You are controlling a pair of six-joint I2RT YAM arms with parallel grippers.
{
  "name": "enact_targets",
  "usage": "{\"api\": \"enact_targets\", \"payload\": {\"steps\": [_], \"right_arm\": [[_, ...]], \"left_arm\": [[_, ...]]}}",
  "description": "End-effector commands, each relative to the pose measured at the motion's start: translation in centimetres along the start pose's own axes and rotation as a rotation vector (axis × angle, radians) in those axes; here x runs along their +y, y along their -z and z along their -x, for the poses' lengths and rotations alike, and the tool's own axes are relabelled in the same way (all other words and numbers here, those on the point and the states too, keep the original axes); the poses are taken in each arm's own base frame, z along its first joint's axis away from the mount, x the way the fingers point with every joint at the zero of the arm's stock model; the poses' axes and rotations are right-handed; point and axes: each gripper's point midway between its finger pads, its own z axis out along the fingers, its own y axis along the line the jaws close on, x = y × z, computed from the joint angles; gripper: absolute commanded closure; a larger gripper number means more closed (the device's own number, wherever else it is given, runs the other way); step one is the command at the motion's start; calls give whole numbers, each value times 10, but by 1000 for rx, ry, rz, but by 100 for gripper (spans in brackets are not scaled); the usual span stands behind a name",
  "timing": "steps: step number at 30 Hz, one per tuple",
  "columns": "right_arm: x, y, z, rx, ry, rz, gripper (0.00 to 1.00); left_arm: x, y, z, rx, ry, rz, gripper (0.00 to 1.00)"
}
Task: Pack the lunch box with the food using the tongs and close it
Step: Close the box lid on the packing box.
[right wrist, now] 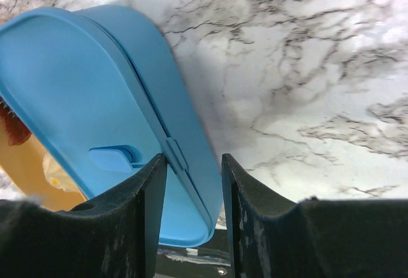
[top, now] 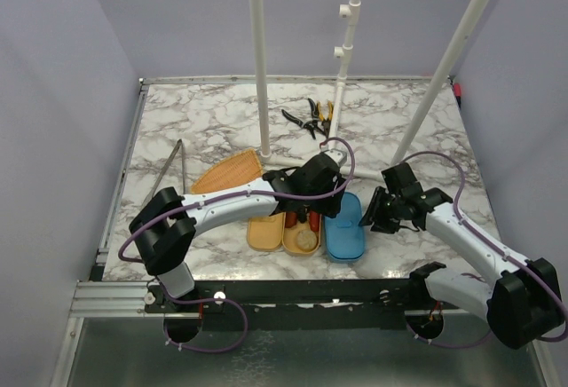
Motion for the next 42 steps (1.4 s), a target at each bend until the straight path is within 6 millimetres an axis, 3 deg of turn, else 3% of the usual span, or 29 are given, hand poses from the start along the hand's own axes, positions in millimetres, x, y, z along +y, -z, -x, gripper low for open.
{"api": "enact_targets", "payload": {"steps": [1, 6, 17, 22, 29, 35, 39, 42], "right_arm": [[-31, 3, 4, -65, -37, -152, 60], [-27, 5, 9, -83, -38, -142, 60], [23, 34, 23, -111, 127, 106, 48], [49, 38, 35, -124, 184, 191, 47], [78, 31, 51, -148, 226, 226, 47], [80, 12, 52, -138, 260, 150, 48], [88, -1, 49, -132, 271, 121, 50], [83, -13, 48, -142, 285, 34, 50]], "left_arm": [[3, 14, 12, -40, -12, 9, 36], [13, 19, 9, -39, -2, 18, 35], [46, 37, 19, -73, 65, 36, 32], [57, 41, 25, -88, 84, 41, 32], [69, 54, 49, -124, 73, 3, 32], [78, 66, 73, -126, 7, -33, 29], [99, 70, 83, -128, -58, 23, 28], [121, 73, 85, -148, -87, 128, 27]]}}
